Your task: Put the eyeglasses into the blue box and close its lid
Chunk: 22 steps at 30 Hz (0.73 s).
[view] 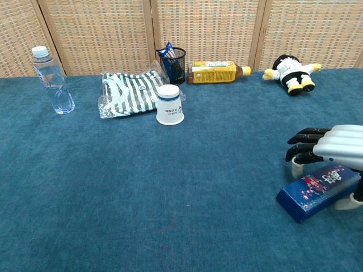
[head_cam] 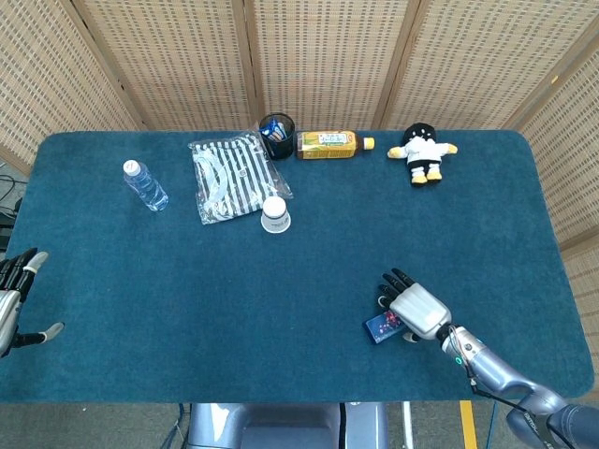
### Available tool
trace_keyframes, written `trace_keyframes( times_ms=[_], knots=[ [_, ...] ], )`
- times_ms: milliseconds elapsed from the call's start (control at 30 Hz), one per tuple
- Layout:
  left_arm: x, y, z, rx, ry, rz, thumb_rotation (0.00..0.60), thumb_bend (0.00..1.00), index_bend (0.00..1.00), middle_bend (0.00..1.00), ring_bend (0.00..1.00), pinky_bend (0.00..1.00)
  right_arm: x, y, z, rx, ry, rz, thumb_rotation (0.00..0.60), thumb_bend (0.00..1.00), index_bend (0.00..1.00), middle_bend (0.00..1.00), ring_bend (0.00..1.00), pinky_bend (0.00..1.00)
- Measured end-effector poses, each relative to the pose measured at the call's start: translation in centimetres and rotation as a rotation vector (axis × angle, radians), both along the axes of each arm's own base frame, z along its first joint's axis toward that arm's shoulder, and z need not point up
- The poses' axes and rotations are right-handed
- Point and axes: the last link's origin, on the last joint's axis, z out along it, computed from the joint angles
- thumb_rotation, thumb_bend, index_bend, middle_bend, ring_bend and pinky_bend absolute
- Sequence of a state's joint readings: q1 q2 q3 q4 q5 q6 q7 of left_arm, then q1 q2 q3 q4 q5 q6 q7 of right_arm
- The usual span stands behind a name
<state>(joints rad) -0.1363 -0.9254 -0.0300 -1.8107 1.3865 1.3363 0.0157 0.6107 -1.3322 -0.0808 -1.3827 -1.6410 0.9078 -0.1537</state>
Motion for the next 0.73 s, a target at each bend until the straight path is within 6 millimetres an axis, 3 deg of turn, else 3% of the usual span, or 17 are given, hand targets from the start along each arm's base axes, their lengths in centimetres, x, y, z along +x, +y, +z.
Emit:
trace_keyframes(
  times_ms=[233, 467, 733],
  knots=[
    [0.2, -0.1, 0.2, 0.005, -0.011, -0.008, 0.600, 0.00, 0.00, 0.00, 0.00, 0.00, 1.4, 1.0, 1.5, -0.012, -0.041, -0.018, 0.600, 0.00, 0.00, 0.00, 0.00, 0.00],
    [0.3, -0.8, 0.9, 0.029, -0.024, -0.032, 0.600, 0.00, 0.00, 0.00, 0.00, 0.00, 3.1, 2.9, 6.2, -0.164, -0.162, -0.030, 0.600, 0.00, 0.00, 0.00, 0.00, 0.00],
    [0.0, -0.6, 0.4, 0.018, -0.023, -0.077, 0.600, 0.00, 0.00, 0.00, 0.00, 0.00, 0.4, 6.6, 12.2, -0.507, -0.284, -0.094, 0.600, 0.00, 0.00, 0.00, 0.00, 0.00]
  ],
)
